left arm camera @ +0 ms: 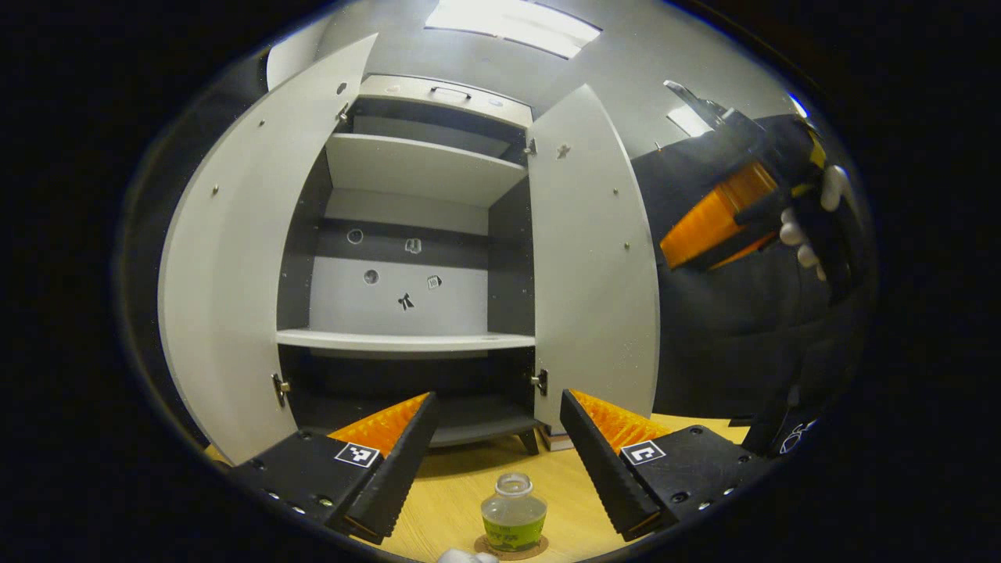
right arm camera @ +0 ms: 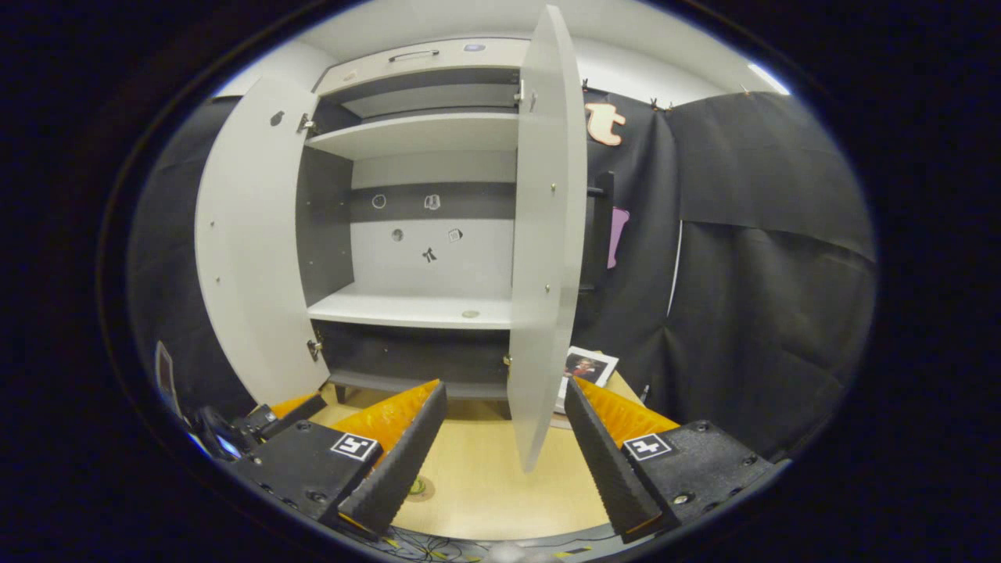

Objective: Grasp the bottle in the cabinet with the left hand and place it on the coaster, then close the right door with the right hand and the left door with the left hand.

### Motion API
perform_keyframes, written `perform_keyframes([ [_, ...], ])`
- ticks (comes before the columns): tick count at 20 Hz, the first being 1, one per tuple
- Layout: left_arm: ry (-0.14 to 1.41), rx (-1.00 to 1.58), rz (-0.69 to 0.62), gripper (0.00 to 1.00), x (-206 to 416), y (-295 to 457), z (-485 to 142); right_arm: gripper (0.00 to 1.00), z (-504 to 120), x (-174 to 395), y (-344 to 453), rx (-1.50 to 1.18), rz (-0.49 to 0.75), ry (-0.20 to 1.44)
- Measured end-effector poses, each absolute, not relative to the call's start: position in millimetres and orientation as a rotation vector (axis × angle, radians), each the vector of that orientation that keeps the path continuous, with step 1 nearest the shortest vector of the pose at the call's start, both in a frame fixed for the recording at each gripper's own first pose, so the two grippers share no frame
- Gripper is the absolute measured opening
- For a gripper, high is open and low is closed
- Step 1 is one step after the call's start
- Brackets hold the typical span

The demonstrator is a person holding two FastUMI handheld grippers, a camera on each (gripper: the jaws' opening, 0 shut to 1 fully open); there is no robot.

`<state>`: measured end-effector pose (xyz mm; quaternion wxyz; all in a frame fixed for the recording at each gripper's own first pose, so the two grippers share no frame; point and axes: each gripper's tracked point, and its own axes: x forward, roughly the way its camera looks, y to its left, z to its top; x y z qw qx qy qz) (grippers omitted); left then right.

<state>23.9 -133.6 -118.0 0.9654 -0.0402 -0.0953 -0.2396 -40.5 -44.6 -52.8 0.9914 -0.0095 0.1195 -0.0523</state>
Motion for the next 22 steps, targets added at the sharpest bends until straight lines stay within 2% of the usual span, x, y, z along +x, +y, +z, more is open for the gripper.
perform_keyframes([
  [5,-0.219,-0.099,-0.383,0.97,22.8,-85.7,-44.5,0.99,-25.2,-33.7,-55.6,-0.001,-0.108,0.142],
  [9,-0.234,-0.027,-0.253,0.98,16.3,-37.9,-3.8,0.99,5.2,-27.5,-77.4,0.022,-0.124,0.048],
  [17,-0.115,-0.014,-0.057,0.96,-14.2,11.4,-1.9,0.99,56.2,-3.9,-169.7,0.061,-0.178,-0.087],
  [22,-0.024,-0.028,0.054,0.97,-22.2,0.0,0.3,0.99,56.4,26.1,-242.7,0.073,-0.202,-0.053],
])
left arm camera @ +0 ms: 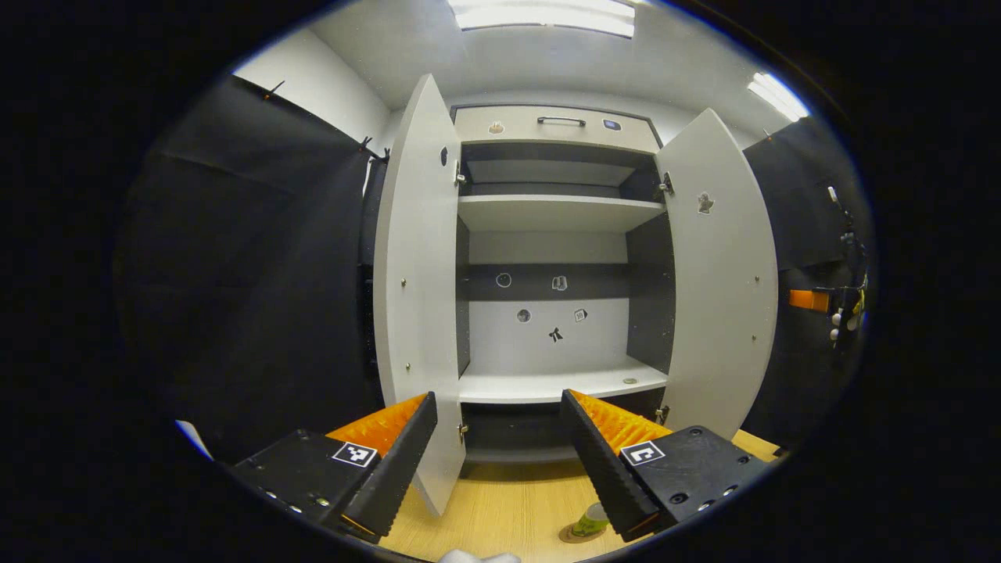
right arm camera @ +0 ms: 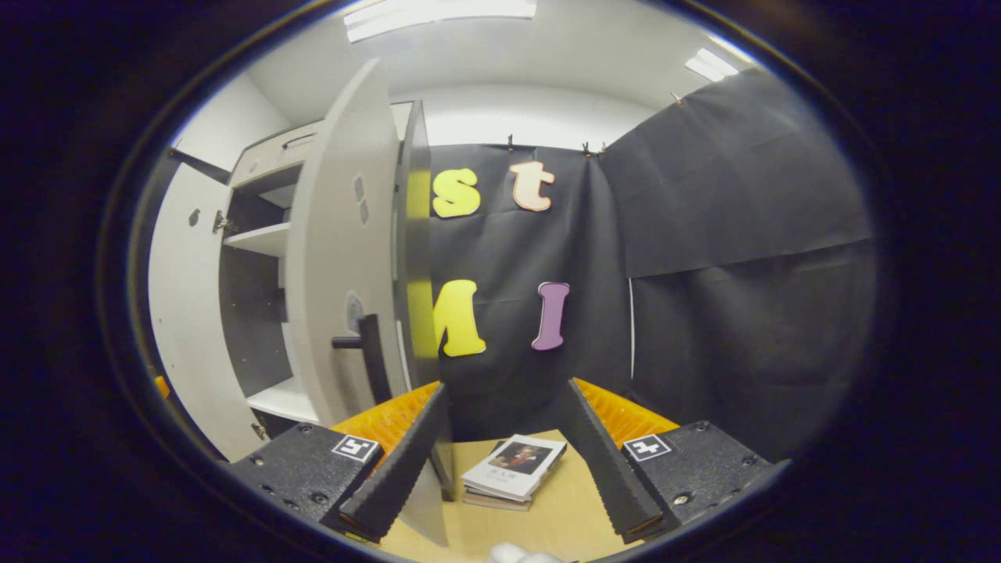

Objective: Grasp the bottle in the cabinet with the left hand and place it on the coaster, then close the right door with the right hand and the left door with the left hand.

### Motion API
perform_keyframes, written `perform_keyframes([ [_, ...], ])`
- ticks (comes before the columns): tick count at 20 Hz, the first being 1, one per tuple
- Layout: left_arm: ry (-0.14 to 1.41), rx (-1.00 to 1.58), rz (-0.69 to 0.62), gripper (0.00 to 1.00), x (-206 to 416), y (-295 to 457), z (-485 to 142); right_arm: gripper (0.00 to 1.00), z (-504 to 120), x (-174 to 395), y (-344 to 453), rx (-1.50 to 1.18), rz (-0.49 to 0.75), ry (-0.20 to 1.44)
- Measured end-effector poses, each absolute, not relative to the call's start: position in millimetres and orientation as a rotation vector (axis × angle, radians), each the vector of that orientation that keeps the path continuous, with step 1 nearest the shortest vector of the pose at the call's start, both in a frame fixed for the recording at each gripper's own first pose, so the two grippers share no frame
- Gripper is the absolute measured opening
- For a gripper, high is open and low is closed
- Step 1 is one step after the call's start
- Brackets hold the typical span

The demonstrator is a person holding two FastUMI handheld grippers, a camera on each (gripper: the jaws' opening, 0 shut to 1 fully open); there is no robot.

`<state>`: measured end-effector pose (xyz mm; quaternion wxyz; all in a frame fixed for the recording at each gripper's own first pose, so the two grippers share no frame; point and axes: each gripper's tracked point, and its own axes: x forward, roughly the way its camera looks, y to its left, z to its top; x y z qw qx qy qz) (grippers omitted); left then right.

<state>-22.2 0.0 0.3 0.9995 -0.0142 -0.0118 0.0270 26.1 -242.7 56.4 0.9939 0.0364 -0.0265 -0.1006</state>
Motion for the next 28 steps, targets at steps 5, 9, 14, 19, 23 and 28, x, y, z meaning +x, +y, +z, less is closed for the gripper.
perform_keyframes([
  [5,0.003,-0.02,0.141,0.97,-22.9,-22.5,2.8,0.99,55.8,54.6,-288.7,0.077,-0.164,-0.034],
  [9,0.0,-0.001,0.184,0.97,-28.6,-44.3,8.4,0.98,50.4,72.2,-294.7,0.098,-0.095,-0.013],
  [14,-0.016,0.02,0.188,0.96,-36.3,-64.1,14.9,0.95,45.3,88.3,-268.9,0.163,0.013,0.023],
  [19,-0.011,-0.01,0.162,0.96,-37.9,-59.6,10.4,0.99,55.6,91.2,-201.7,0.133,0.115,0.01],
  [23,-0.011,-0.012,0.159,0.96,-39.0,-40.8,4.4,0.91,66.4,87.7,-187.9,0.07,0.105,-0.049],
  [28,-0.002,-0.024,0.127,0.96,-35.0,-18.6,-4.9,0.96,62.0,84.4,-167.3,0.104,0.081,-0.021],
])
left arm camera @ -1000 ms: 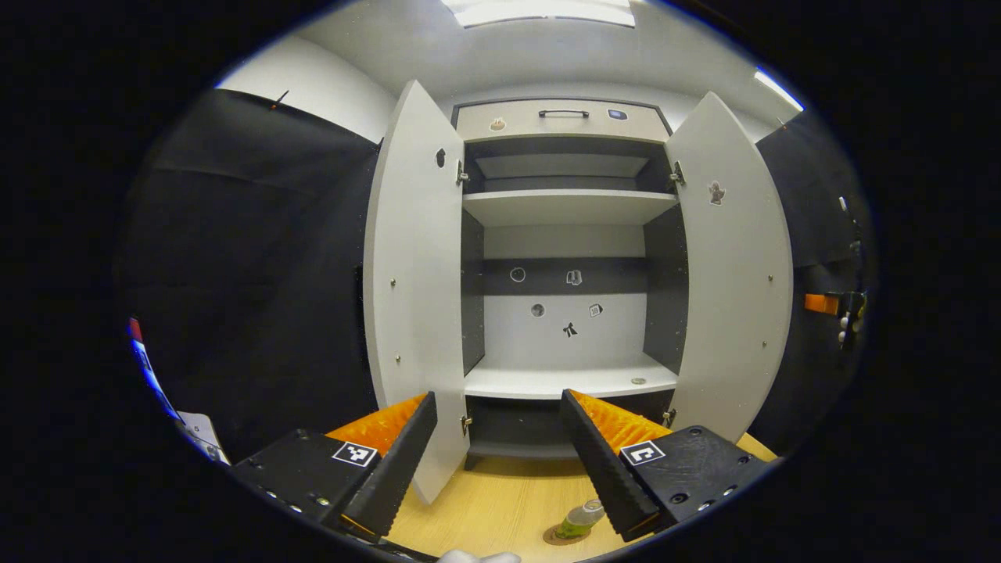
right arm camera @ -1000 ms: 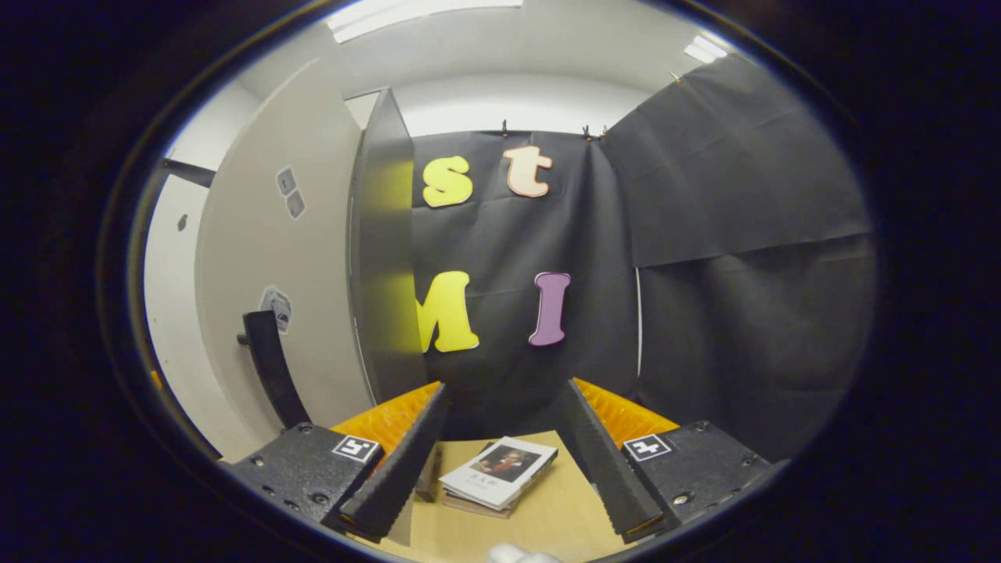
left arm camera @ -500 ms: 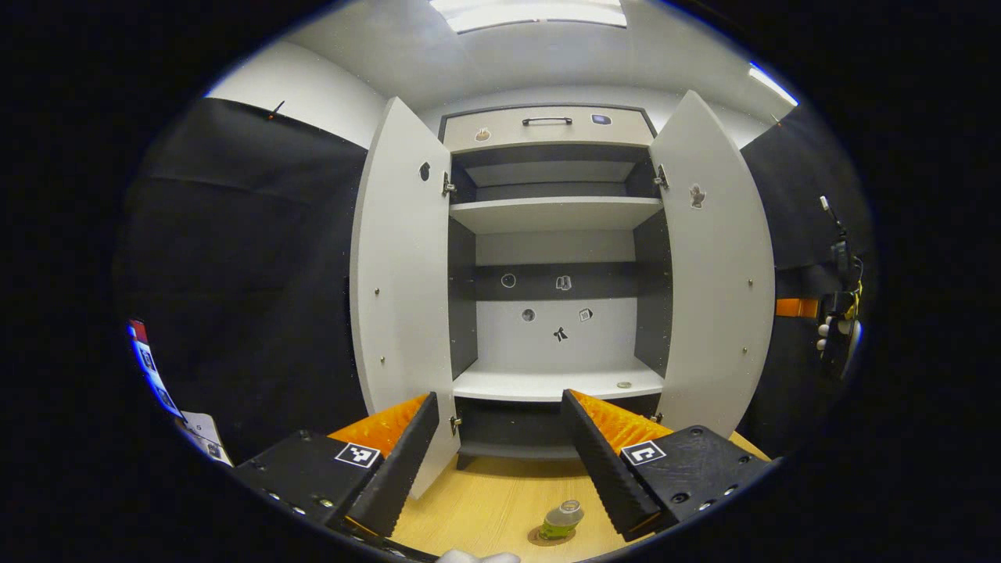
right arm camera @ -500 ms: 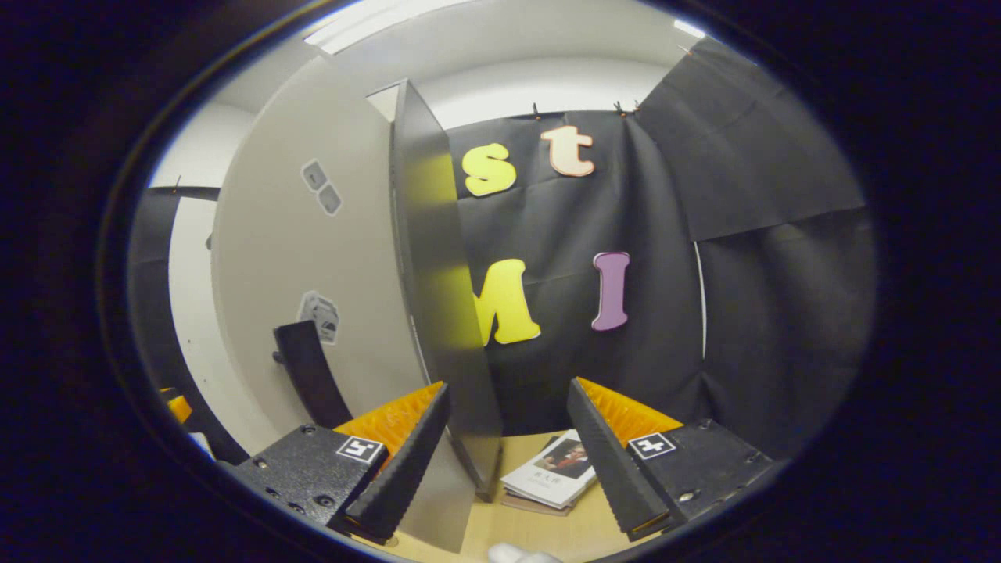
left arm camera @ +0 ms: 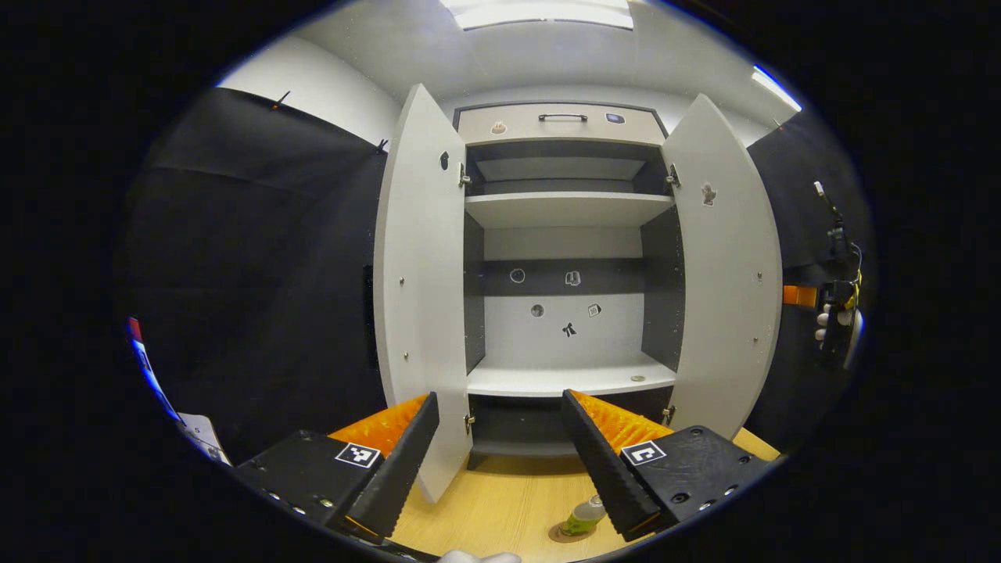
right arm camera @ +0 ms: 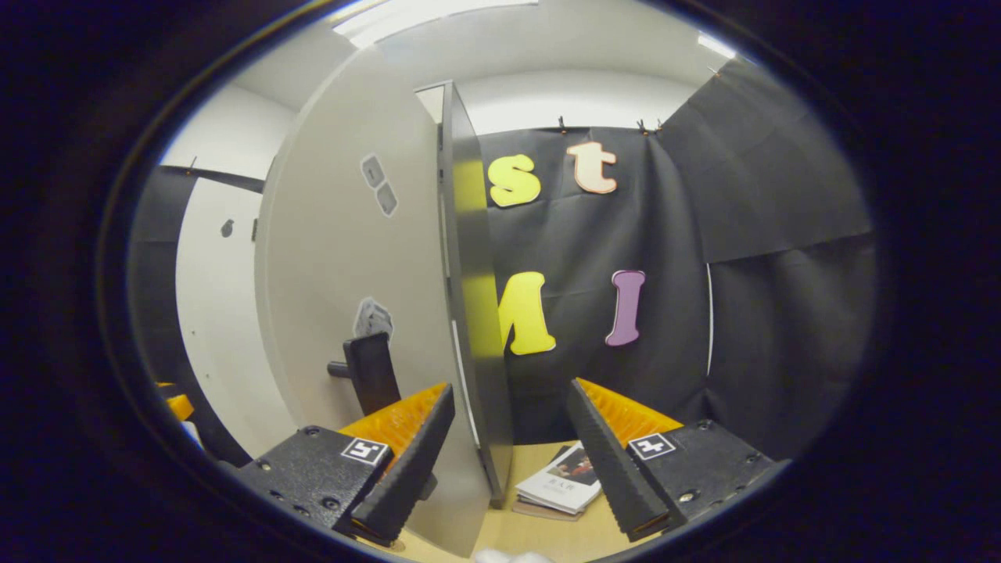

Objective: Grasp the bottle in the cabinet with the left hand and place it on the coaster, then close the right door with the right hand and the left door with the left hand.

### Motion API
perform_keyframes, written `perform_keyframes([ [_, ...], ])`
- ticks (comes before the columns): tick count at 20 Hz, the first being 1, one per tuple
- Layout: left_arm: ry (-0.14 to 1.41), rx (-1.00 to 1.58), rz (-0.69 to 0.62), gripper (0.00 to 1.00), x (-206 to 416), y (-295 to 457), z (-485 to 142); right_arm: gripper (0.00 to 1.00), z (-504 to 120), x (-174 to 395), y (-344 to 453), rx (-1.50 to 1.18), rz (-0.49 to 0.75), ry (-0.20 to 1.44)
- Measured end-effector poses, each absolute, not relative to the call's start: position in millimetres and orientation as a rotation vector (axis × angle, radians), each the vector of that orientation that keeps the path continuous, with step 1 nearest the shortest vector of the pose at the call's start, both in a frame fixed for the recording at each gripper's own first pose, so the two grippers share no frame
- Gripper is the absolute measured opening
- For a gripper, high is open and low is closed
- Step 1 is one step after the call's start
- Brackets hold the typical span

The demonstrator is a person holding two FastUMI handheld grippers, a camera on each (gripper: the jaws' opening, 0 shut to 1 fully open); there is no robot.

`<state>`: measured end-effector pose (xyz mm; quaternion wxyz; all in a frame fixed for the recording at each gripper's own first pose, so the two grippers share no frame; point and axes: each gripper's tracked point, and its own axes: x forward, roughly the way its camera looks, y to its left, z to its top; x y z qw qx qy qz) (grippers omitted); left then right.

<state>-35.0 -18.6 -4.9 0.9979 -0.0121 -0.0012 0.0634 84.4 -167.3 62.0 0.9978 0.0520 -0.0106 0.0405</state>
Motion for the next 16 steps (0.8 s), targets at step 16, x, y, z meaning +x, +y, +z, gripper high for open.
perform_keyframes([
  [16,0.003,-0.05,0.061,0.97,-24.0,43.1,-17.5,0.98,40.4,84.0,-1.9,0.044,0.249,0.044],
])
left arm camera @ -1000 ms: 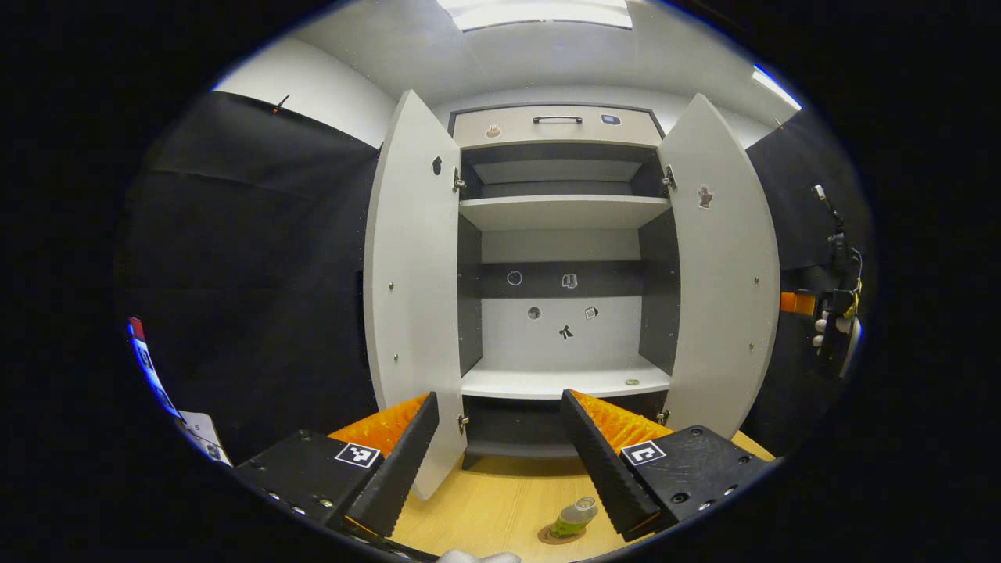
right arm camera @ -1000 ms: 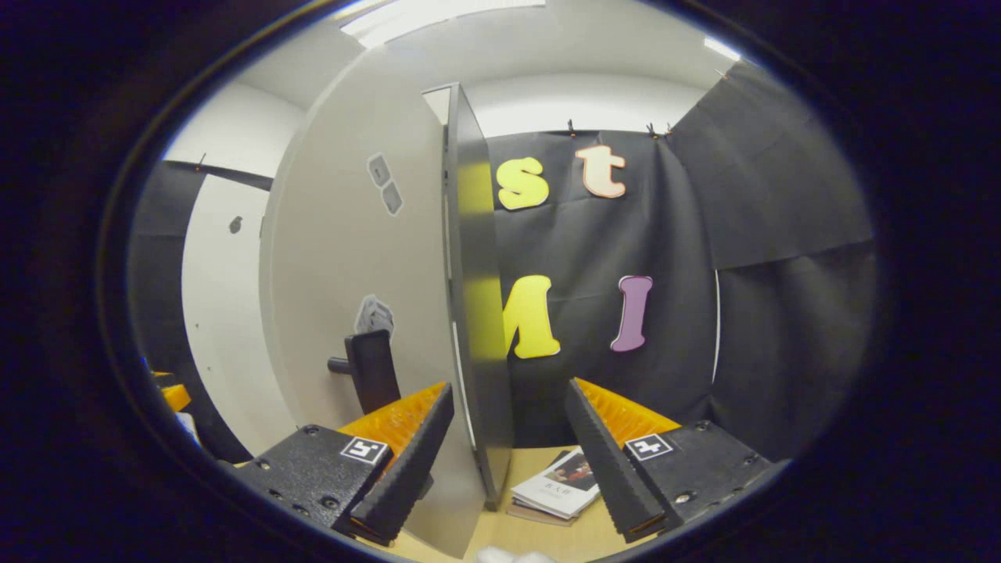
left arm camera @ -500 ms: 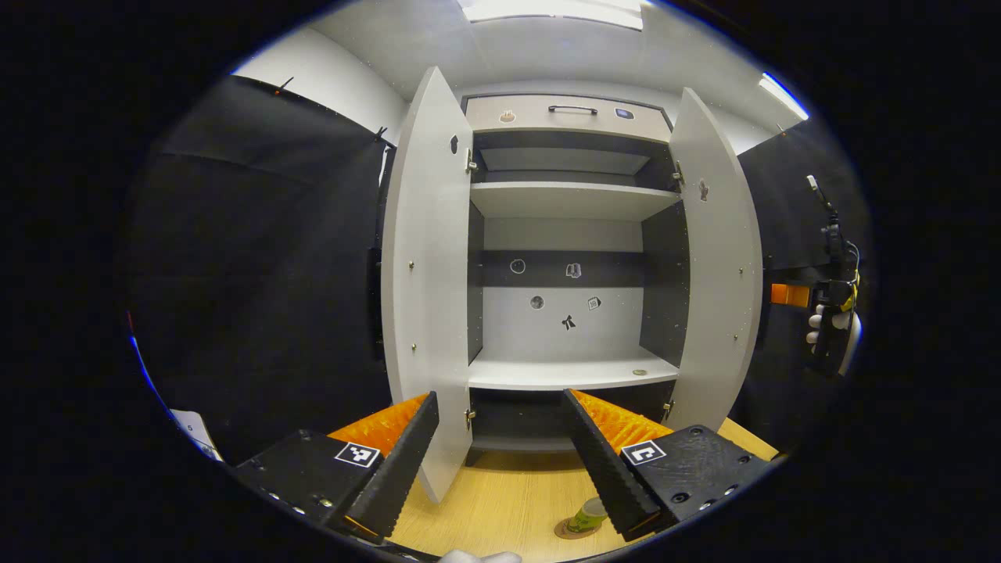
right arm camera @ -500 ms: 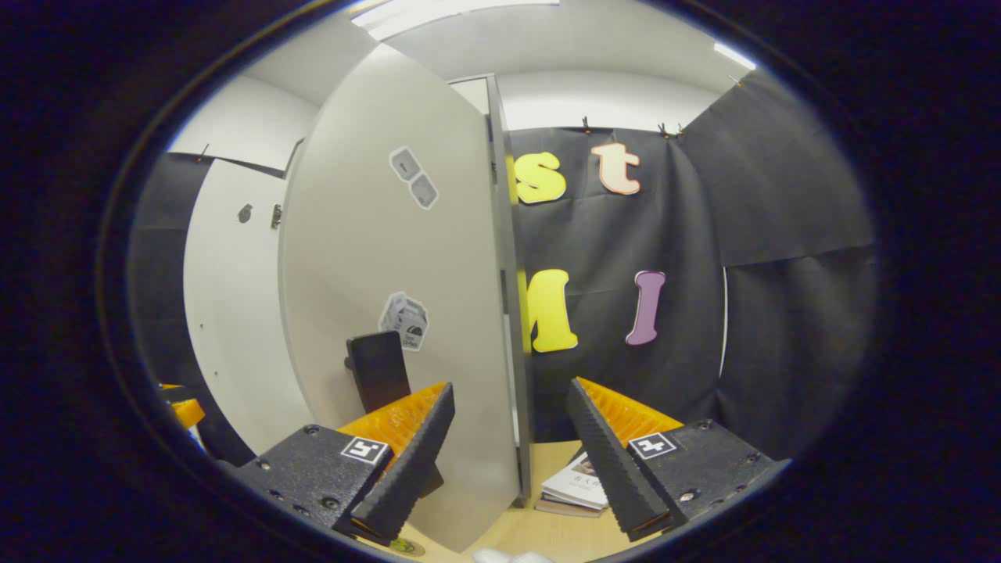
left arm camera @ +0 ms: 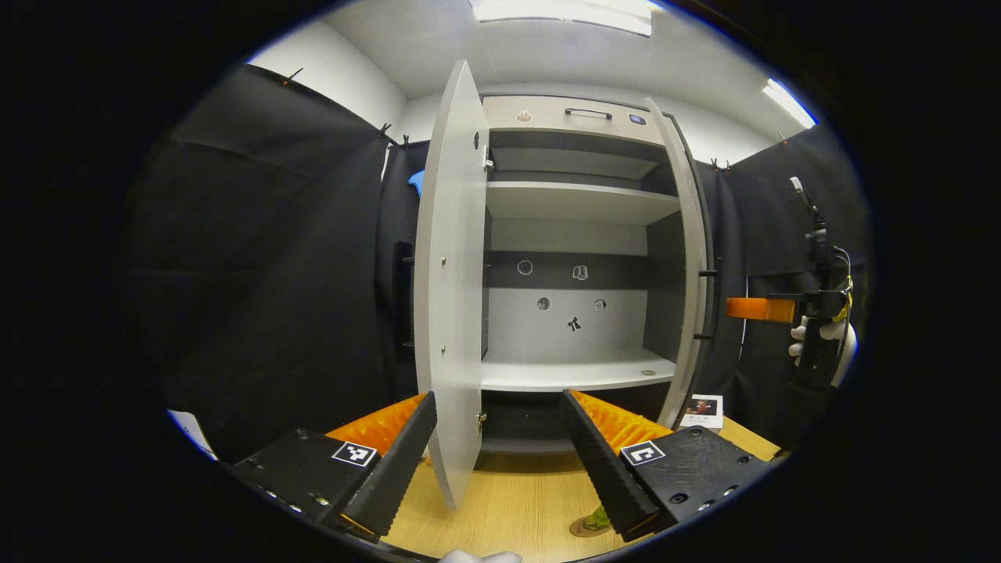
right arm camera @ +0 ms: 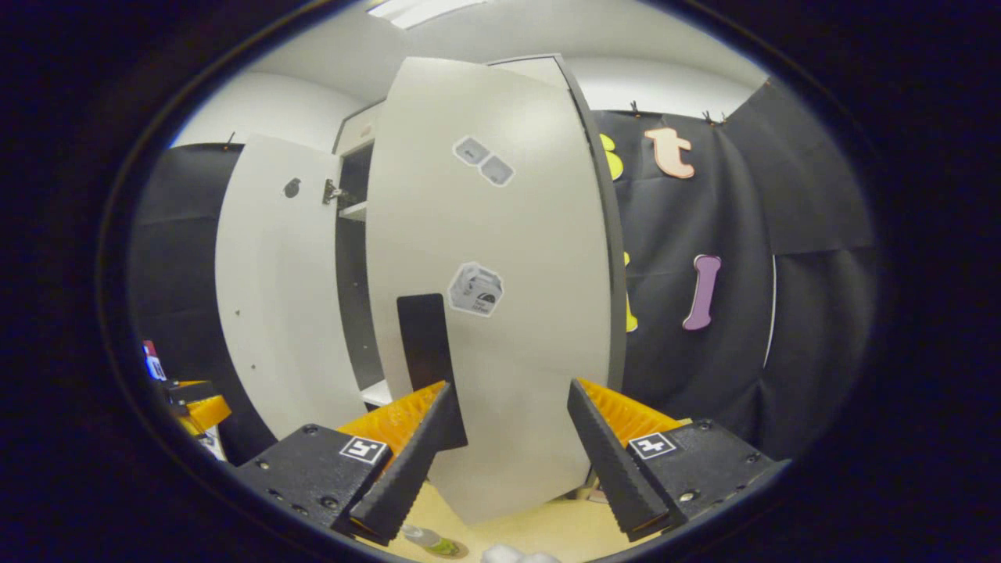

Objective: Grasp the bottle in the cabinet with the left hand and place it on the coaster, then close the right door with the right hand and the left door with the left hand.

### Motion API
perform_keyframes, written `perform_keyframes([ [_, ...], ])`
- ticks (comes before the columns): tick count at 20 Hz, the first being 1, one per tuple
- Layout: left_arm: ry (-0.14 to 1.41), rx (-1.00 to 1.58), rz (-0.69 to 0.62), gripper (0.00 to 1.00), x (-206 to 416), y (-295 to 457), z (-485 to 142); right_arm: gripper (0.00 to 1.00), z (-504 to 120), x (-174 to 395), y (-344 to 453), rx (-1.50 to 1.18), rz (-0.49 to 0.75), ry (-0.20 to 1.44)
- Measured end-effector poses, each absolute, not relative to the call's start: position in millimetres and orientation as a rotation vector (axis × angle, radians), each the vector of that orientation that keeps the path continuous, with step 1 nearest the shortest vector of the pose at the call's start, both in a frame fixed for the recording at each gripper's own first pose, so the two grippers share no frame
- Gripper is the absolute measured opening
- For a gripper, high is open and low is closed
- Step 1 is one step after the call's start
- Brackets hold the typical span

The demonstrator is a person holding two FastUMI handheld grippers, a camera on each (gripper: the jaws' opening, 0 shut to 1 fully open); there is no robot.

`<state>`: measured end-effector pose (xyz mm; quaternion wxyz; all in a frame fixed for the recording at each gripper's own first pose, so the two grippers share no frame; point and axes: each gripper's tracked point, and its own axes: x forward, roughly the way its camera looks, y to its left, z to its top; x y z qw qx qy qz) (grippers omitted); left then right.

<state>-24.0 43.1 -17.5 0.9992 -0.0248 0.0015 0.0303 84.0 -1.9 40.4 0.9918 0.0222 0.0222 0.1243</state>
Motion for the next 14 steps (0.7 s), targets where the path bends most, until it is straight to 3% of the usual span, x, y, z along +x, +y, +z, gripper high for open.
perform_keyframes([
  [7,0.001,-0.053,0.03,0.97,-20.1,49.9,-19.1,0.97,38.6,64.0,7.8,0.015,0.233,0.042],
  [9,0.004,-0.058,0.022,0.97,-20.5,49.8,-19.0,0.92,34.6,57.5,10.1,0.01,0.224,0.049],
  [10,0.004,-0.061,0.022,0.97,-19.6,52.0,-19.4,0.99,31.9,54.4,10.1,0.005,0.217,0.053],
  [11,0.004,-0.064,0.023,0.97,-19.3,54.8,-19.4,0.95,28.6,51.3,11.1,-0.003,0.21,0.058],
  [14,0.008,-0.073,0.028,0.97,-17.0,69.0,-17.8,0.99,17.4,43.4,15.3,-0.038,0.185,0.076],
])
